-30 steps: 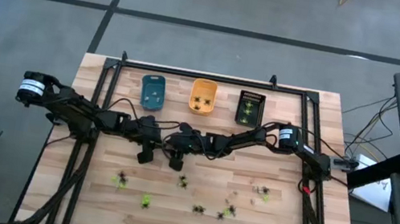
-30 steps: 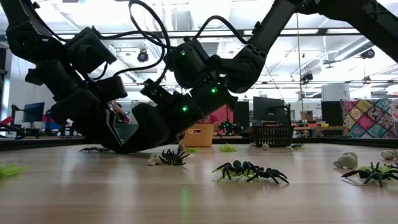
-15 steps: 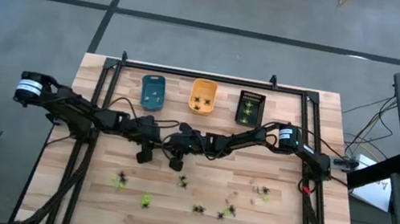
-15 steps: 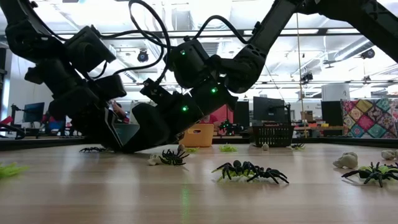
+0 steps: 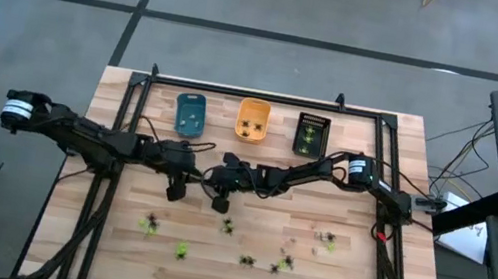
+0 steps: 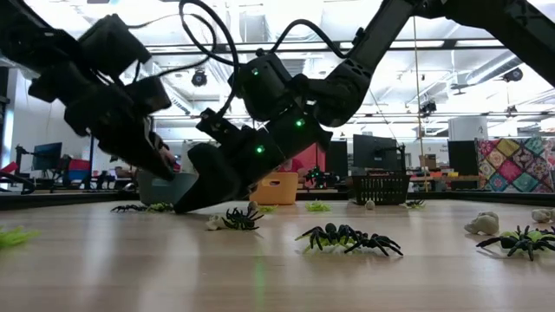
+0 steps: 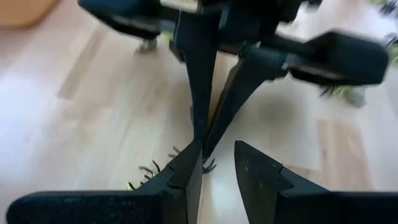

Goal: Sort Halloween decoration
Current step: Put the black spider toy into the orange bin

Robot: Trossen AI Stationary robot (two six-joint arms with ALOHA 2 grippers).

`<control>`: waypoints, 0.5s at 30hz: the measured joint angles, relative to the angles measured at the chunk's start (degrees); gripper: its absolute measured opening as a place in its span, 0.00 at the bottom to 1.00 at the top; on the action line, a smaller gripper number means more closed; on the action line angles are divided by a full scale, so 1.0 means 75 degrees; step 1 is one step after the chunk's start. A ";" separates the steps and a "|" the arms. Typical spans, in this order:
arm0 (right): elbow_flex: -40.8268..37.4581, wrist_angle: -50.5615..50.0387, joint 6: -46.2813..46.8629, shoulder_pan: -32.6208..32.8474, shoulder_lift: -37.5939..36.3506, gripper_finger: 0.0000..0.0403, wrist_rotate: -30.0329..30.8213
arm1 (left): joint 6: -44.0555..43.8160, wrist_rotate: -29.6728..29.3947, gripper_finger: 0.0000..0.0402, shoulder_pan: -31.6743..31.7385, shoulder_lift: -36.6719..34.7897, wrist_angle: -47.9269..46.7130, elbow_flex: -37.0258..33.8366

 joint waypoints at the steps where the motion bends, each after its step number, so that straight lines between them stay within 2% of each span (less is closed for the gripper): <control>1: -0.0003 -0.0034 -0.0019 -0.0001 -0.0029 0.02 -0.0002 | 0.0000 0.0000 0.19 0.0000 -0.0139 -0.0019 0.0000; 15: -0.0011 -0.0554 -0.0199 -0.0016 -0.0406 0.02 0.0035 | 0.0003 -0.0009 0.19 0.0000 -0.1815 -0.0613 0.0015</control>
